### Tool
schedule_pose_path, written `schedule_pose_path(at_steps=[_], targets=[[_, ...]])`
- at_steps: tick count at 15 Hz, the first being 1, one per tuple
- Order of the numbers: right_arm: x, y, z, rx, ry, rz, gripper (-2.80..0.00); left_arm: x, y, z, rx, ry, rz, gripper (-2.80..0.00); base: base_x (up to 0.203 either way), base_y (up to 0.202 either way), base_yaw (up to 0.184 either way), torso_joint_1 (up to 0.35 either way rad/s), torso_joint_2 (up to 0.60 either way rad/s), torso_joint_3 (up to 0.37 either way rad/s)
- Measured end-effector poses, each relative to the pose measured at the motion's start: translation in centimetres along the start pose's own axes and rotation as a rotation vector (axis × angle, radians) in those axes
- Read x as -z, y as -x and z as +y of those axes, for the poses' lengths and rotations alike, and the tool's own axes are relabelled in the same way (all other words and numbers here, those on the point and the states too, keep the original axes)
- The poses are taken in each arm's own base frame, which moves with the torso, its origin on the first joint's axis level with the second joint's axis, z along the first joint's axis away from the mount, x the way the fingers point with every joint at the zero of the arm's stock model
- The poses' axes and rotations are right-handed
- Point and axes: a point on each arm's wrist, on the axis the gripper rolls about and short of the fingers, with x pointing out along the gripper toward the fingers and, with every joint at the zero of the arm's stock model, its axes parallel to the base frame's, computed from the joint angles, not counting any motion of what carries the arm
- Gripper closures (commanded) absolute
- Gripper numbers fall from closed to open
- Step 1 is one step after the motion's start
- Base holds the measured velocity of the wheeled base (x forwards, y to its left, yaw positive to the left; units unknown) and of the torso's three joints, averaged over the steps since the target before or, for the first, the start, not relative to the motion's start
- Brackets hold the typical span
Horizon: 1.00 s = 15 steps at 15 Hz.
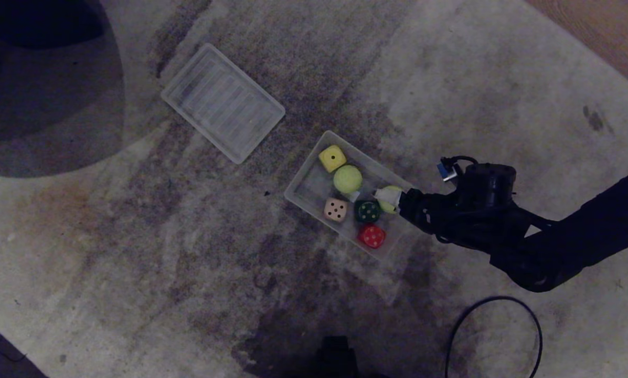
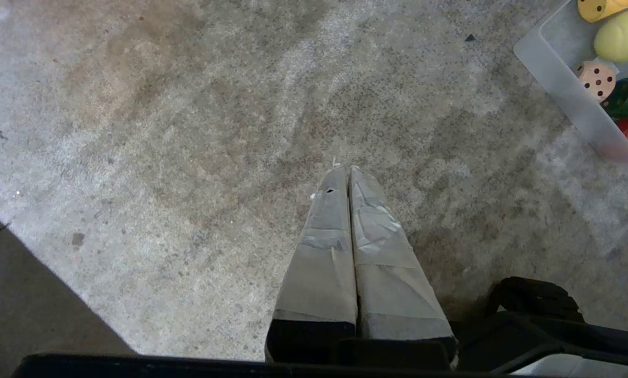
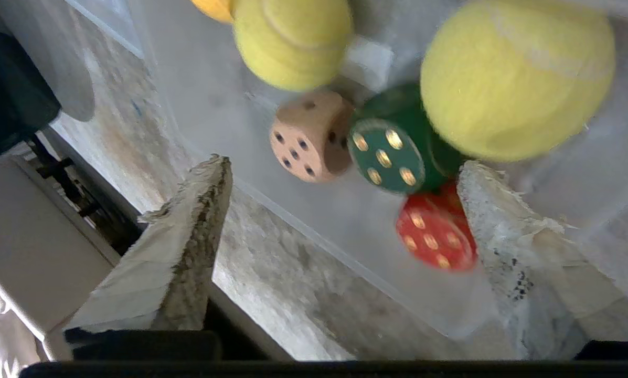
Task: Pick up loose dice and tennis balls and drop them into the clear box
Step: Put the ball in the box, then close the lid
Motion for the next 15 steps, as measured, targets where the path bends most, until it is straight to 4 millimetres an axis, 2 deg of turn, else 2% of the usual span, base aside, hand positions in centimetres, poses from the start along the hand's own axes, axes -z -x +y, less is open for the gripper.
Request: schedule_pose_path(at_steps=[3,4,5,7,9,12,15], targets=[[-0.3,2.3,0.8,0.003,0.002,-0.005,-2.80,0.0,0.0,0.0,0.000,0.001,0.000,0.00,0.000,0.000,0.000,0.000,0.00,0.000],[-0.6,3.5,1.4,0.001,0.003,-0.013,-1.73,0.0,0.0,0.0,0.000,0.000,0.000,0.00,0.000,0.000,0.000,0.000,0.00,0.000],[-0.8,5.0,2.1,-0.003,0.005,-0.020,0.00,0.0,0.0,0.0,0.000,0.000,0.000,0.00,0.000,0.000,0.000,0.000,0.00,0.000],[-0.9,8.7,3.4,-0.007,0.012,-0.024,0.00,0.0,0.0,0.0,0.000,0.000,0.000,0.00,0.000,0.000,0.000,0.000,0.00,0.000],[0.1,12.5,4.1,0.019,0.031,0.003,0.00,0.0,0.0,0.0,0.000,0.000,0.000,0.00,0.000,0.000,0.000,0.000,0.00,0.000],[3.2,18.5,3.8,0.112,0.116,0.057,0.00,0.0,0.0,0.0,0.000,0.000,0.000,0.00,0.000,0.000,0.000,0.000,0.00,0.000],[5.4,23.1,2.9,0.277,0.200,0.067,0.00,0.0,0.0,0.0,-0.001,0.000,0.000,0.00,0.000,0.000,0.000,0.000,0.00,0.000]])
